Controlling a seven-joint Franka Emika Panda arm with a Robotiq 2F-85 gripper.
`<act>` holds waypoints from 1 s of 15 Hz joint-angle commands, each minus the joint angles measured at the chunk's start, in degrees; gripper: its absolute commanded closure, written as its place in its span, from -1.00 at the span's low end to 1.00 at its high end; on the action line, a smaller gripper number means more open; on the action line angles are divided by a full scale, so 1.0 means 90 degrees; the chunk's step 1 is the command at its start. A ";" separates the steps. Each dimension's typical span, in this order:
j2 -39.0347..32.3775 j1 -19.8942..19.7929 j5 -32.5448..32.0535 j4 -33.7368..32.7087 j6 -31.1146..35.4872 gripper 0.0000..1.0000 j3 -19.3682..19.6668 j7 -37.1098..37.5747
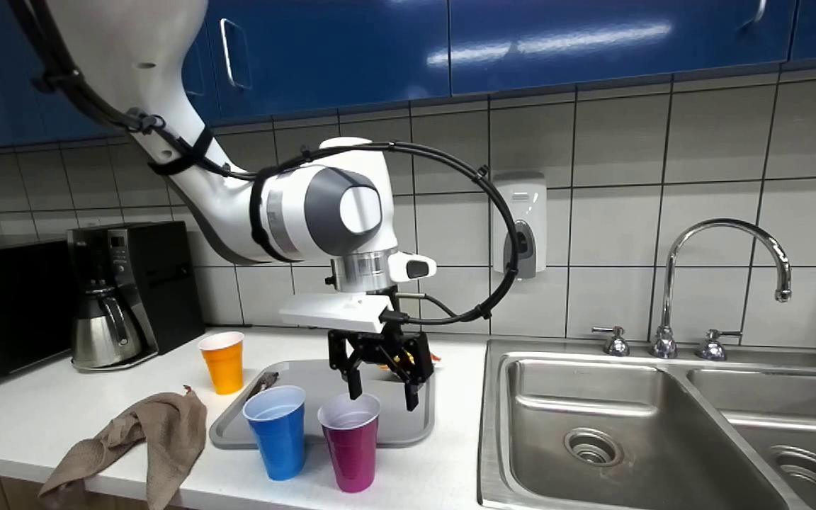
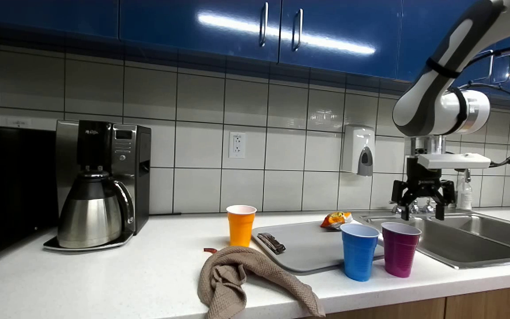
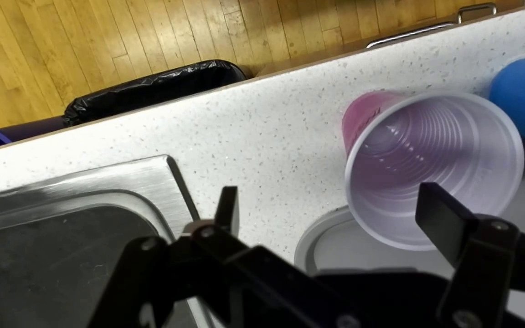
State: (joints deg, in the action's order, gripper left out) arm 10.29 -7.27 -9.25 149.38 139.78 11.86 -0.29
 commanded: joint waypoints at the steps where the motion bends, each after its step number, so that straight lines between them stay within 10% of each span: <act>1: 0.0033 -0.0181 -0.0116 0.0150 0.0378 -1.00 -0.0124 -0.0003; 15: 0.0022 -0.0232 -0.0235 0.0225 0.0501 -1.00 -0.0147 0.0032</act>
State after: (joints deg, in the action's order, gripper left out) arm 10.29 -7.57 -9.58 151.07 143.84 11.86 -0.30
